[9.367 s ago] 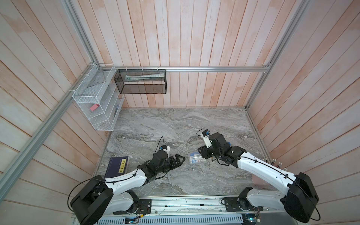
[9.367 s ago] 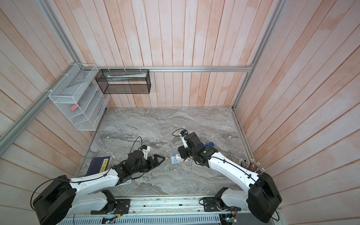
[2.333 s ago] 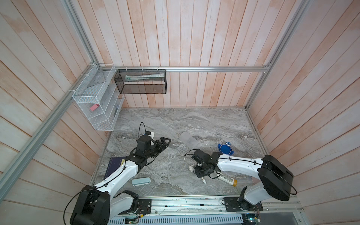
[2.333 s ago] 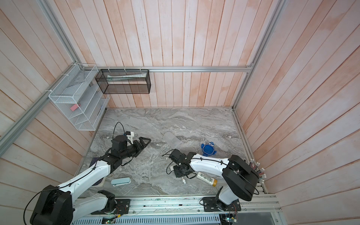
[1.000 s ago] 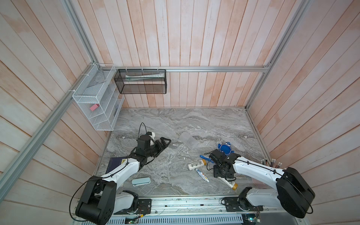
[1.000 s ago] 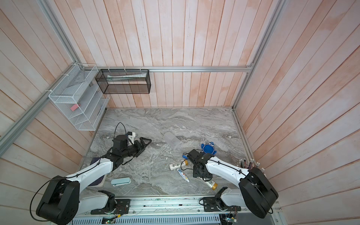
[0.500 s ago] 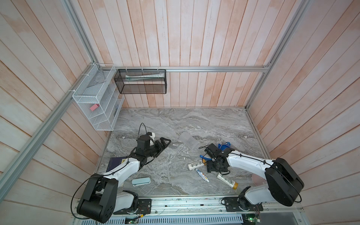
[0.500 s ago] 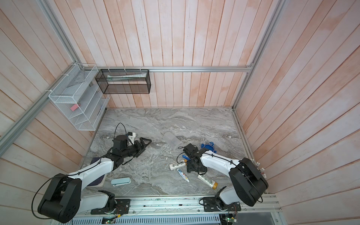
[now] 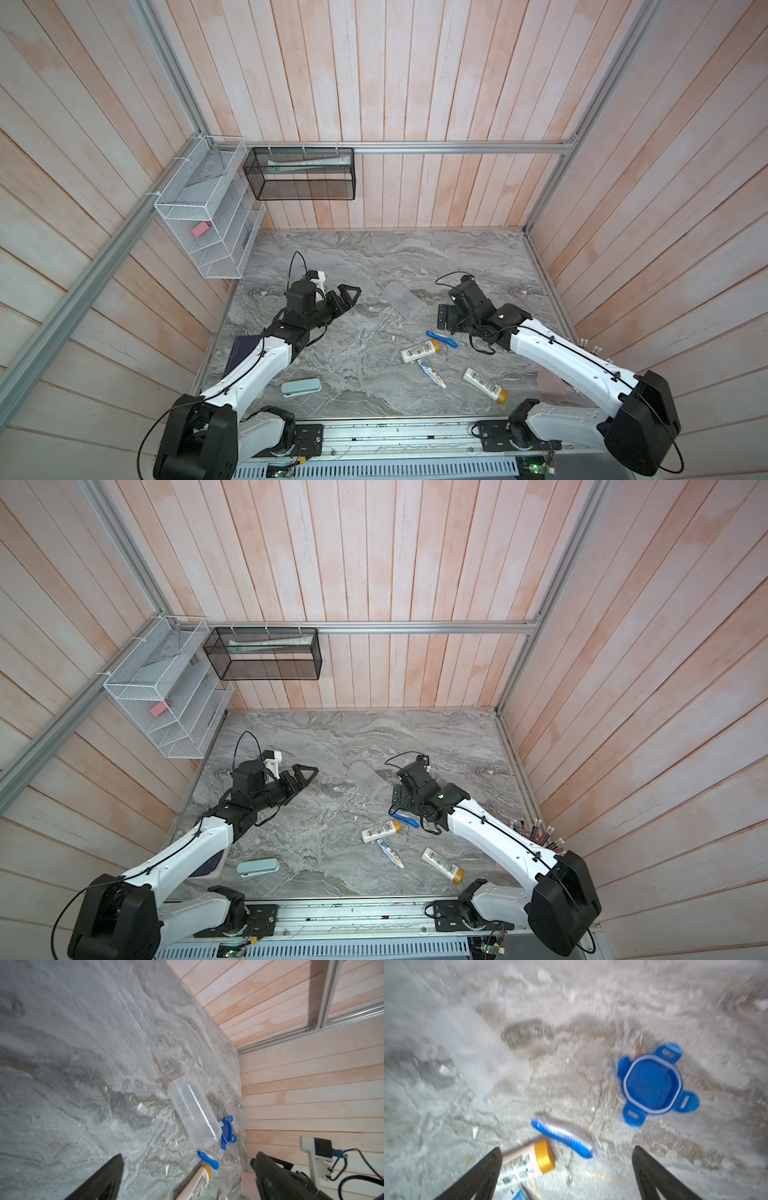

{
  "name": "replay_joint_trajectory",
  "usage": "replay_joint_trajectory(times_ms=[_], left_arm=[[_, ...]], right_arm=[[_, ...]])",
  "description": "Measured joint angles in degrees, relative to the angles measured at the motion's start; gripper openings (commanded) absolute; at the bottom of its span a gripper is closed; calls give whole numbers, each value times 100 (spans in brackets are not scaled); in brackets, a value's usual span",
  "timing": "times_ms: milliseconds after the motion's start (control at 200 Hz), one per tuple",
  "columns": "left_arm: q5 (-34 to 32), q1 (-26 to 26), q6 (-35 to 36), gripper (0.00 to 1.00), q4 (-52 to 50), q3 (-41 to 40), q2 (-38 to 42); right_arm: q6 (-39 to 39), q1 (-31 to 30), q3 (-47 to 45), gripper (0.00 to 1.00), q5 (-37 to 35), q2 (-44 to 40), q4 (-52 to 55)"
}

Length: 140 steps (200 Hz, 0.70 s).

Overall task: Take out toiletry kits
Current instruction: Reset both arms

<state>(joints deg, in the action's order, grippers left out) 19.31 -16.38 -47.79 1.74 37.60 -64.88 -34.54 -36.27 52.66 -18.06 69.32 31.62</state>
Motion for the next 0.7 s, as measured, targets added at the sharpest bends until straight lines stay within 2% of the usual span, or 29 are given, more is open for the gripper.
replay_joint_trajectory(times_ms=[130, 225, 320, 455, 560, 700], left_arm=[[-1029, 0, 411, 100, 317, 24, 581], [-1847, 11, 931, 100, 1311, -575, 957], [-2409, 26, 1755, 100, 2168, -1263, 1038], [-2887, 90, 2881, 100, 2651, -1513, 501], [-2942, 442, 3274, 100, 2879, -1506, -98], [-2868, 929, 3718, 100, 3136, -1449, -710]], right_arm=[[715, 459, -245, 98, -492, -426, -1091], [1384, 813, -907, 98, -789, -815, -2269], [1945, 1196, -1838, 98, -1012, -1064, -3558], [2605, 1609, -2785, 98, -1349, -951, -4819], [2879, 1893, -3088, 98, -1707, -588, -5543], [3222, 2205, -3773, 98, -1971, -173, -7012]])
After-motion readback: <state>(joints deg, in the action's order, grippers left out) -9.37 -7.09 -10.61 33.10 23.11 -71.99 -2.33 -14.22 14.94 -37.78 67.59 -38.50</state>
